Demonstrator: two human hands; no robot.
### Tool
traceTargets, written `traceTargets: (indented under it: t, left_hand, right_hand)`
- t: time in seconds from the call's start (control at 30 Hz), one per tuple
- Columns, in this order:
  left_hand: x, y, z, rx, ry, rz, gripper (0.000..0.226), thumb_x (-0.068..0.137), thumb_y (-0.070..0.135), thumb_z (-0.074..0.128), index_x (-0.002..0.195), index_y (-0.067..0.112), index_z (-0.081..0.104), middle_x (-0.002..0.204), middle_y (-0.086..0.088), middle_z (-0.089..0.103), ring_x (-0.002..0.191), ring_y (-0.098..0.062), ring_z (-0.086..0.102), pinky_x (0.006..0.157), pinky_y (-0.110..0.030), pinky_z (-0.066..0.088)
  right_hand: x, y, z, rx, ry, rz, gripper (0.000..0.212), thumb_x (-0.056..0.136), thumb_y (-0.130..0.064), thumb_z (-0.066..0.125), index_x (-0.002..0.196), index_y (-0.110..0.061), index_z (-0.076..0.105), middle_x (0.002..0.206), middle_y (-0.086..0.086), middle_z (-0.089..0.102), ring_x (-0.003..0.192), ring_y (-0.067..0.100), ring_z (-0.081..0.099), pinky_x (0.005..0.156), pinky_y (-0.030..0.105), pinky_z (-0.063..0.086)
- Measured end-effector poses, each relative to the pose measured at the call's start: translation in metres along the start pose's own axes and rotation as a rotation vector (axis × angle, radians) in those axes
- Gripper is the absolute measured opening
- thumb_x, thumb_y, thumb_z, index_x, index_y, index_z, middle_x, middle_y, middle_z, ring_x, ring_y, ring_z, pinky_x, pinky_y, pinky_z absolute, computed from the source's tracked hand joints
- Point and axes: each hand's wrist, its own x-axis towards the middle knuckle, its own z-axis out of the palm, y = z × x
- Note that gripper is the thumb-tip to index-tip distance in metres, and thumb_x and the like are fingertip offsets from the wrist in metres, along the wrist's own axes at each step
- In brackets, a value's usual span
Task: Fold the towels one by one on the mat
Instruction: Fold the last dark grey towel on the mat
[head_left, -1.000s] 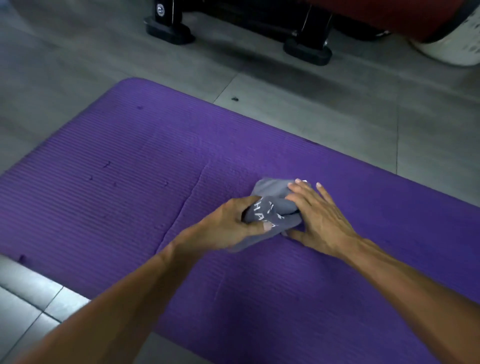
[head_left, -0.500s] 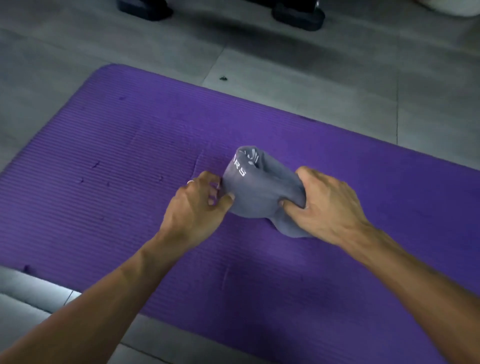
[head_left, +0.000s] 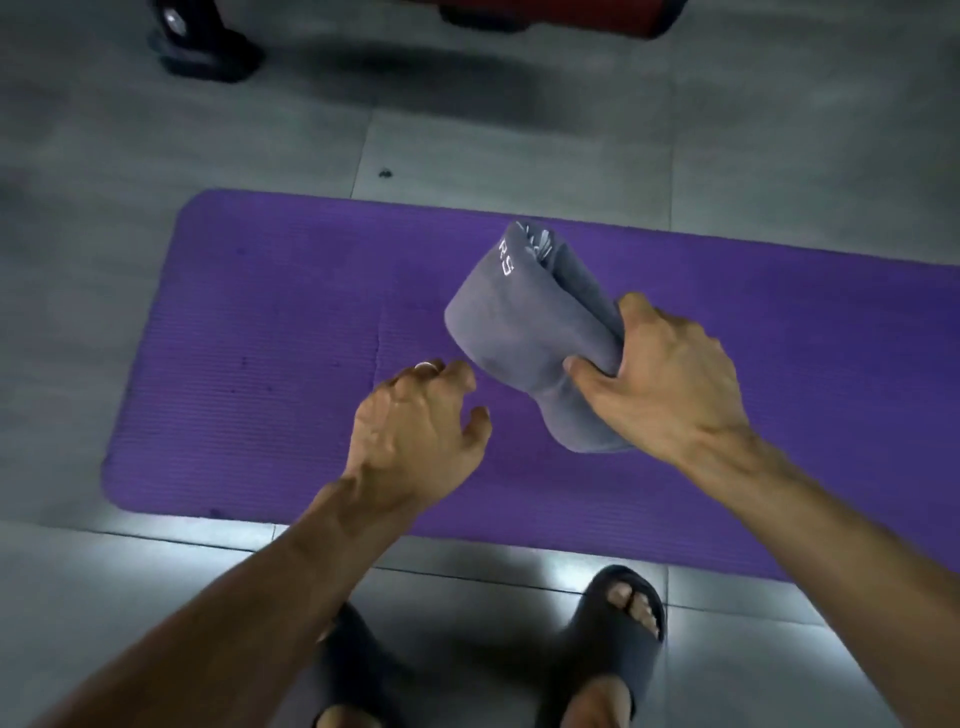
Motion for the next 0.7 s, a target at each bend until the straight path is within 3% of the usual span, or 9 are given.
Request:
traceTargets:
  t: [0.3,0.43,0.7]
  left_hand:
    - [-0.048,0.172,-0.159,0.195,-0.102,0.224,0.035,0.092,0.048,0.046,0.12,0.028,0.052,0.11,0.007,0.063,0.101,-0.019,0.063,0.081,-0.028,0.046]
    - [-0.065,0.27,-0.203,0.206,-0.058,0.251,0.036,0.09,0.048,0.049,0.119,0.027,0.055,0.109,0.007,0.065,0.098,-0.019,0.064,0.08,-0.03,0.049]
    - [-0.09,0.476,-0.245,0.205,-0.015,0.266,0.039,0.091,0.05,0.048,0.123,0.029,0.053,0.115,0.008,0.064,0.106,-0.018,0.062,0.085,-0.031,0.049]
  right_hand:
    - [-0.065,0.016,-0.23,0.051,0.098,0.138,0.039,0.085,-0.049,0.059,0.088,-0.02,0.034,0.093,0.003,0.062,0.083,0.033,0.062,0.062,0.032,0.037]
    - [-0.09,0.065,-0.336,0.037,0.147,0.124,0.036,0.085,-0.048,0.06,0.093,-0.018,0.041,0.094,0.001,0.062,0.082,0.032,0.062,0.061,0.031,0.035]
    - [-0.147,0.187,-0.497,0.077,0.191,0.23,0.038,0.087,-0.048,0.059,0.089,-0.019,0.034,0.099,0.003,0.061,0.088,0.036,0.062,0.062,0.034,0.036]
